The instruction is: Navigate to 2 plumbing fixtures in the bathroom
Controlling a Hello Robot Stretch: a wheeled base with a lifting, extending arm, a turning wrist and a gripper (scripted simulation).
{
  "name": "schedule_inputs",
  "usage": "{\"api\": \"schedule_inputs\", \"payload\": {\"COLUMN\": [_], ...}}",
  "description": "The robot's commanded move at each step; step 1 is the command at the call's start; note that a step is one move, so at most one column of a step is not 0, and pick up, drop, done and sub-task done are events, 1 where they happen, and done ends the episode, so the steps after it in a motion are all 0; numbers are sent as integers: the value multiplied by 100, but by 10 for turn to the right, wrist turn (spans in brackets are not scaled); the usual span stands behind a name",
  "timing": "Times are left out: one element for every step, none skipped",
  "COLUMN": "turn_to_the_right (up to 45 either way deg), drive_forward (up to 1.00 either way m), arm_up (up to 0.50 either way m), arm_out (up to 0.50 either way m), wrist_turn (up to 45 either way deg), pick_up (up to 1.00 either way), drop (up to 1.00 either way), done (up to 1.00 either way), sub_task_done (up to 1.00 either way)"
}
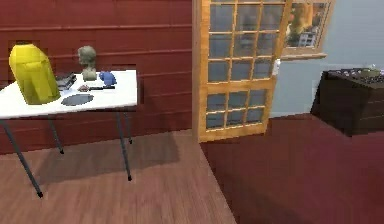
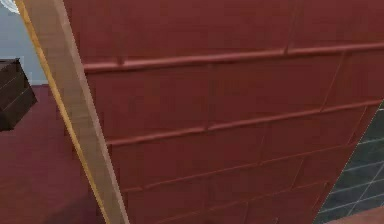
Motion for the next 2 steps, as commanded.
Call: {"api": "schedule_inputs", "payload": {"turn_to_the_right": [-60,0], "drive_forward": [0,35], "arm_up": [0,0], "arm_out": [0,0], "wrist_turn": [0,0], "pick_up": [0,0], "drop": [0,0], "done": [0,0], "sub_task_done": [0,0]}}
